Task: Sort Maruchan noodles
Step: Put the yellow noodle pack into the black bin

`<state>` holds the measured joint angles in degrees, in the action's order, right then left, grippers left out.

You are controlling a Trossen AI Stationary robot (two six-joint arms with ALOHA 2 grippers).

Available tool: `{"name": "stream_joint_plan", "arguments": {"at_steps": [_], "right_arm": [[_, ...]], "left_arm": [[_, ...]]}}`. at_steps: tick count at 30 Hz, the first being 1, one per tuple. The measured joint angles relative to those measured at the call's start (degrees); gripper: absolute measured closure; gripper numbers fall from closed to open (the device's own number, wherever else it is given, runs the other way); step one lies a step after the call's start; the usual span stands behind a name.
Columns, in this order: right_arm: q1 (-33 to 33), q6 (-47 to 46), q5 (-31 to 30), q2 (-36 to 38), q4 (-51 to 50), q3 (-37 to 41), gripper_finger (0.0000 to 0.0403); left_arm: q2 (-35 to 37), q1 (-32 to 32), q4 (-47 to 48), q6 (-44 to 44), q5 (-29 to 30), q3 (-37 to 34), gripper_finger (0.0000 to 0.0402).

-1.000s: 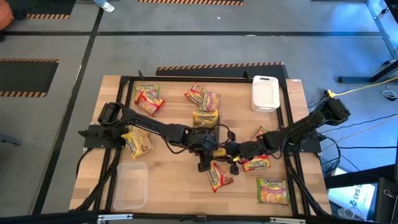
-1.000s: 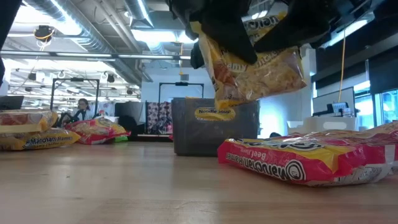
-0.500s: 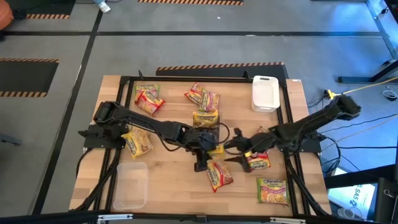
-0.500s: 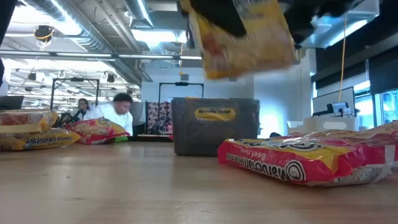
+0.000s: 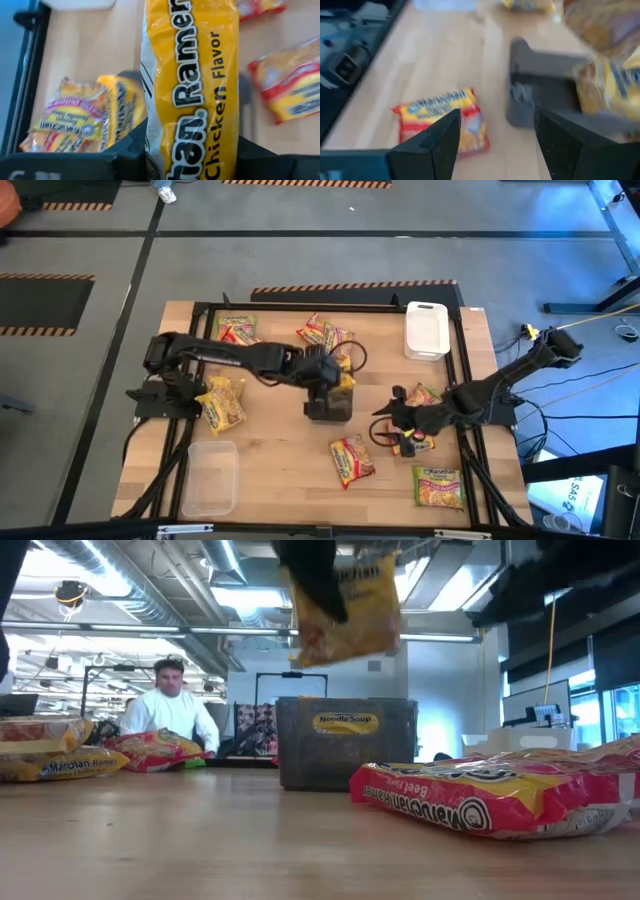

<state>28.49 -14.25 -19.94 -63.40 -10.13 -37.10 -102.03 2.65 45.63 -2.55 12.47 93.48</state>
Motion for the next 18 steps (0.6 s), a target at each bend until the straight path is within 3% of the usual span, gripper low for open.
{"name": "stream_joint_plan", "arguments": {"at_steps": [5, 18], "right_arm": [[0.04, -3.38, -0.42, -1.49, 3.6, 3.26, 0.0176], [0.04, -5.32, -1.98, -2.49, 7.36, 5.85, 0.0176]], "left_arm": [[-1.41, -3.89, -0.9, -3.74, -5.97, -2.05, 0.028], [-4.65, -7.47, -10.45, -5.17, -12.42, -9.44, 0.0279]]}}
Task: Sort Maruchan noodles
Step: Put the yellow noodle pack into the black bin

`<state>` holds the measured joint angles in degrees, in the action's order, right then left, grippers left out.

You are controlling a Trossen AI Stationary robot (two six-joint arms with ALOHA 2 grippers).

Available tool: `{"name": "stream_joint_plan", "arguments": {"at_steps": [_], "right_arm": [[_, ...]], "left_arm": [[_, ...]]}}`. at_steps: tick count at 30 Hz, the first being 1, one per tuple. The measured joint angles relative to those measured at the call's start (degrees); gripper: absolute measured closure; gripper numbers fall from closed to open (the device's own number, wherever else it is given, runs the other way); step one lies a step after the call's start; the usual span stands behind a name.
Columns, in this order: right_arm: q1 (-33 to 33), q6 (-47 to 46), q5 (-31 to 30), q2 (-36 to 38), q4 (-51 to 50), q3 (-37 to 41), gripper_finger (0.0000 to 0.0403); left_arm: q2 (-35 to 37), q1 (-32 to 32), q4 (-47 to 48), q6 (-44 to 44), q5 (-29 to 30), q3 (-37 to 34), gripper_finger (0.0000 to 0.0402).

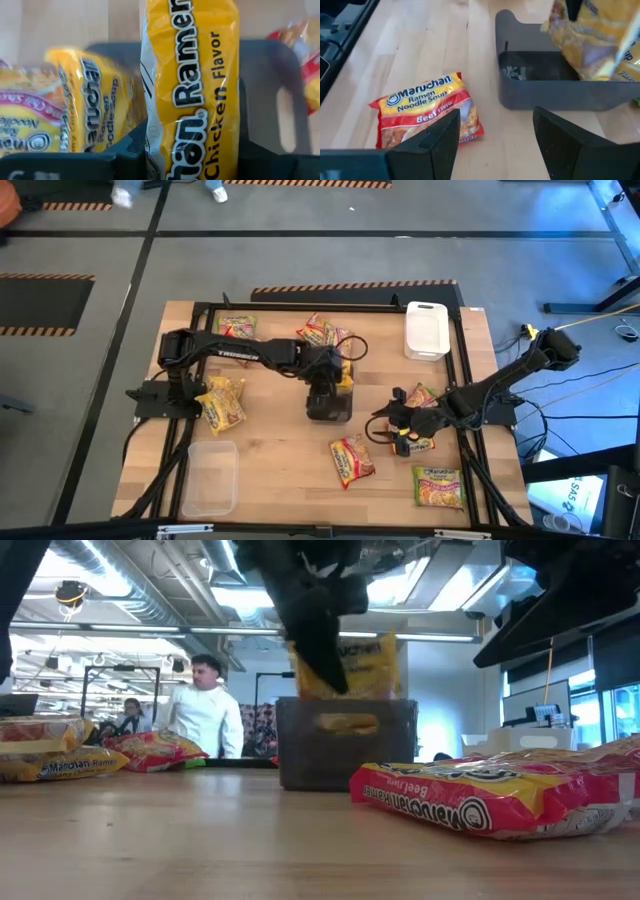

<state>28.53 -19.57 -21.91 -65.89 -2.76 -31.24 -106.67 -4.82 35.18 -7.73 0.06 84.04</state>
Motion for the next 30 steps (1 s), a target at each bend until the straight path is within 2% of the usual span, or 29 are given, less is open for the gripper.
{"name": "stream_joint_plan", "arguments": {"at_steps": [17, 21, 30], "right_arm": [[-0.02, -1.21, -0.57, 0.0, 0.17, 0.0, 0.0176], [-0.04, -1.57, -0.57, 0.0, 0.17, 0.0, 0.0176], [-0.04, -1.64, -0.57, 0.0, 0.24, 0.0, 0.0176]], "left_arm": [[-0.63, -0.06, -13.58, -0.57, 0.9, -10.82, 0.0275], [-0.63, -0.04, -15.88, -0.92, 0.92, -11.63, 0.0259], [-0.61, -0.04, -14.35, -0.45, 2.78, -10.82, 0.0213]]}}
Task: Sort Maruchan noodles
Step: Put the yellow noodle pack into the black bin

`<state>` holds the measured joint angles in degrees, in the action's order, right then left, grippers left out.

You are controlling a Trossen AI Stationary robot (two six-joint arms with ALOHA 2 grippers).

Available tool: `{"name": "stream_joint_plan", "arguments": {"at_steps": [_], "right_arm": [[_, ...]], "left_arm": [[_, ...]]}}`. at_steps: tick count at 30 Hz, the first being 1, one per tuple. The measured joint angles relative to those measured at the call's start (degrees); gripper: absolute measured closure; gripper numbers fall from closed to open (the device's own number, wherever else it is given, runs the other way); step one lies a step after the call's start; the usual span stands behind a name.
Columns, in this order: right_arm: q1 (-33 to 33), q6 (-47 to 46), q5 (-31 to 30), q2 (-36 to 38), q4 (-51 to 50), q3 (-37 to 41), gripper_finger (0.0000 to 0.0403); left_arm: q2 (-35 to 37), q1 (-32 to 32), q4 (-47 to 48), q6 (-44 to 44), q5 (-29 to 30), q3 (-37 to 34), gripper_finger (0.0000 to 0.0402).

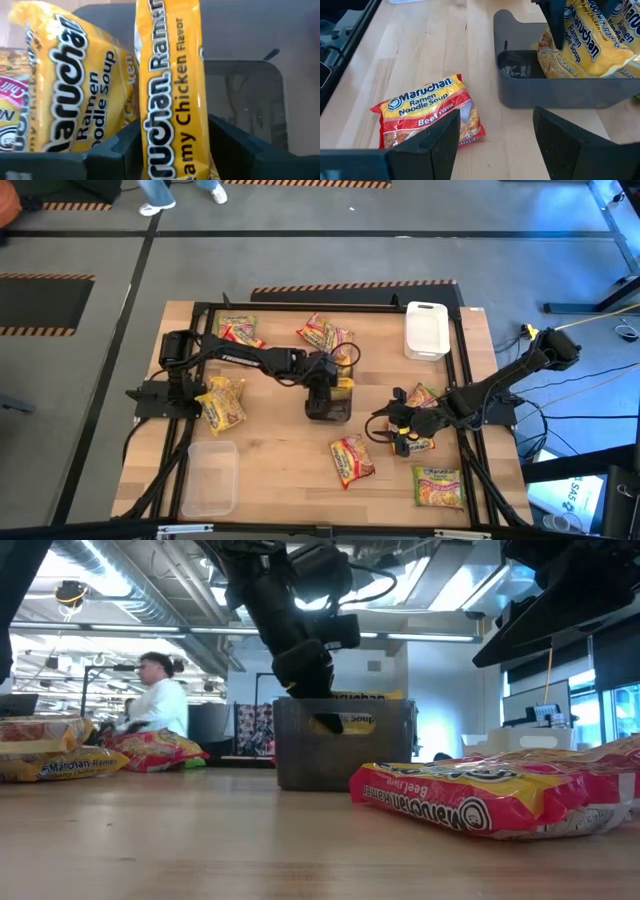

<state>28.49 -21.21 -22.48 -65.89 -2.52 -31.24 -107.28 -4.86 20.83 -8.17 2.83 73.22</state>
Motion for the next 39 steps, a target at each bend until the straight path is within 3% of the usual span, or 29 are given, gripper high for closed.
{"name": "stream_joint_plan", "arguments": {"at_steps": [5, 12, 21, 26, 29, 33, 39], "right_arm": [[0.0, 0.0, 0.0, 0.0, 0.04, 0.0, 0.0176], [0.0, 0.02, -0.02, 0.0, 0.05, 0.0, 0.0176], [0.0, 0.44, -0.02, 0.0, 0.04, 0.0, 0.0176], [0.0, 0.46, -0.02, 0.0, 0.0, 0.0, 0.0176], [0.0, 0.46, -0.02, 0.0, -0.02, 0.0, 0.0176], [0.0, 0.48, -0.32, 0.0, -0.31, 0.0, 0.0176], [0.0, 1.3, -3.12, 0.0, -0.56, 0.0, 0.0176]], "left_arm": [[0.02, 0.22, 2.1, -0.71, 1.24, 3.5, 0.021], [0.04, 0.75, 4.47, -1.5, 11.19, 5.24, 0.0209], [1.16, 2.95, 4.81, -0.05, 14.38, 7.51, 0.0209], [4.23, 5.41, 13.18, 3.36, 18.44, 13.24, 0.0209], [6.88, 6.97, 21.33, 10.33, 19.58, 17.11, 0.0209], [11.36, 8.91, 35.8, 26.21, 17.43, 18.75, 0.0209], [17.8, 13.97, 54.31, 54.14, 14.64, 11.97, 0.0209]]}}
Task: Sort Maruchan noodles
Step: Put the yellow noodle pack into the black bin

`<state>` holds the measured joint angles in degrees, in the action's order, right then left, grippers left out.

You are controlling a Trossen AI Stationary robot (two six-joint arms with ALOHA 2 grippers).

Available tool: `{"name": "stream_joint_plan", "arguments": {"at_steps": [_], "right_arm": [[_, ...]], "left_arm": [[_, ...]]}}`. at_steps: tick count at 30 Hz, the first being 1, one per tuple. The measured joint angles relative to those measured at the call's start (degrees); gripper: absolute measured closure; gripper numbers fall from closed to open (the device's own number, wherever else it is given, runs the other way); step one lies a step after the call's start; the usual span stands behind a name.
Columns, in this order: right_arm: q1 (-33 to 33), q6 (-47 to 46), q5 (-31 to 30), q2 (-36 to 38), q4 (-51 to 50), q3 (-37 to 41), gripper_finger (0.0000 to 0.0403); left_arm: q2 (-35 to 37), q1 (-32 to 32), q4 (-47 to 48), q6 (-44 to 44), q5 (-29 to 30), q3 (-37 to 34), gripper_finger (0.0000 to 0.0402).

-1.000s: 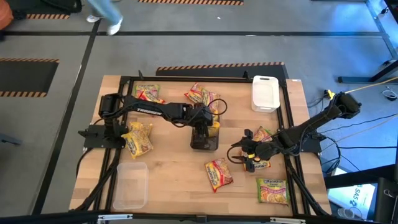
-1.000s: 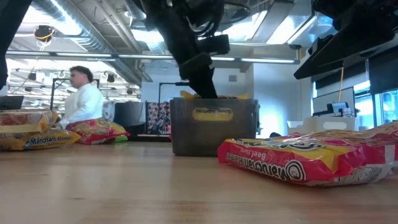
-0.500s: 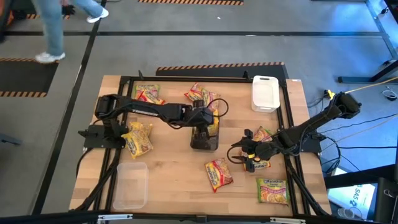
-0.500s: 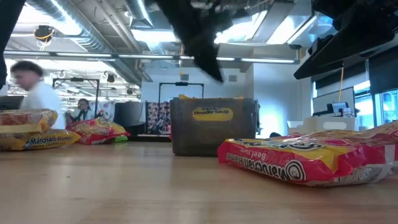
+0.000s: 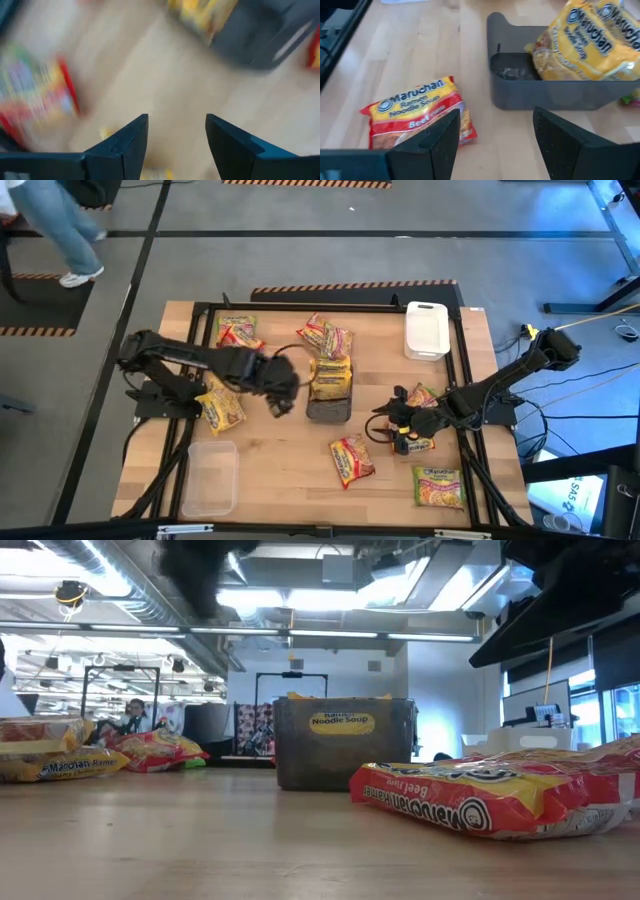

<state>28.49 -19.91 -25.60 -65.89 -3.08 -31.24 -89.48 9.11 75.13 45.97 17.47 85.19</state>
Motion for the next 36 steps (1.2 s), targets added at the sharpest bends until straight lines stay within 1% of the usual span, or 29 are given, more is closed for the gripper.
{"name": "stream_joint_plan", "arguments": {"at_steps": [3, 6, 8, 10, 13, 14, 20, 23, 26, 29, 31, 34, 36], "right_arm": [[0.0, 1.51, -1.82, 0.0, 0.13, 0.0, 0.0176], [0.0, 2.4, -1.93, 0.0, -0.04, 0.0, 0.0176], [0.0, 2.4, -1.89, 0.0, -0.17, 0.0, 0.0176], [0.0, 2.4, -1.94, 0.0, -0.07, 0.0, 0.0176], [0.0, 2.37, -2.01, 0.0, 0.19, 0.56, 0.0176], [0.0, 2.32, -1.96, 0.0, 0.24, 0.89, 0.0176], [0.0, 0.31, -3.09, 0.0, 0.52, 3.0, 0.0176], [0.0, -0.37, -3.37, 0.0, 0.69, 2.99, 0.0176], [0.0, -0.14, -3.39, 0.0, 1.75, 2.99, 0.0176], [0.0, 0.79, -3.41, 0.0, 3.23, 2.99, 0.0176], [0.0, 0.91, -3.41, 0.0, 3.95, 2.97, 0.0176], [0.0, 1.3, -3.47, 0.0, 3.99, 2.97, 0.0176], [0.0, 1.3, -3.48, 0.0, 4.05, 2.97, 0.0176]], "left_arm": [[3.06, 2.05, 3.54, 13.19, -4.16, -6.21, 0.0209], [5.58, 3.76, 1.96, 23.77, -8.69, -12.76, 0.0209], [5.77, 4.38, 0.56, 27.72, -10.41, -16.34, 0.0209], [5.31, 4.97, -1.15, 29.24, -11.21, -18.92, 0.0209], [3.66, 5.66, -5.2, 28.64, -11.16, -21.55, 0.021], [2.86, 5.96, -5.88, 28.24, -11.03, -21.43, 0.0211], [0.76, 6.02, -6.16, 25.51, -10.06, -21.44, 0.0213], [1.17, 6.03, -2.53, 25.95, -11.09, -21.38, 0.0213], [1.61, 5.95, 6.95, 28.81, -11.58, -21.47, 0.0214], [1.59, 4.99, 14.86, 28.49, -13.83, -21.49, 0.0214], [1.59, 3.9, 15.09, 25.43, -14.35, -21.52, 0.0214], [1.5, 1.33, 14.08, 18.33, -12.34, -22.68, 0.0214], [0.79, -1.03, 14.6, 15.37, -11.88, -24.66, 0.0214]]}}
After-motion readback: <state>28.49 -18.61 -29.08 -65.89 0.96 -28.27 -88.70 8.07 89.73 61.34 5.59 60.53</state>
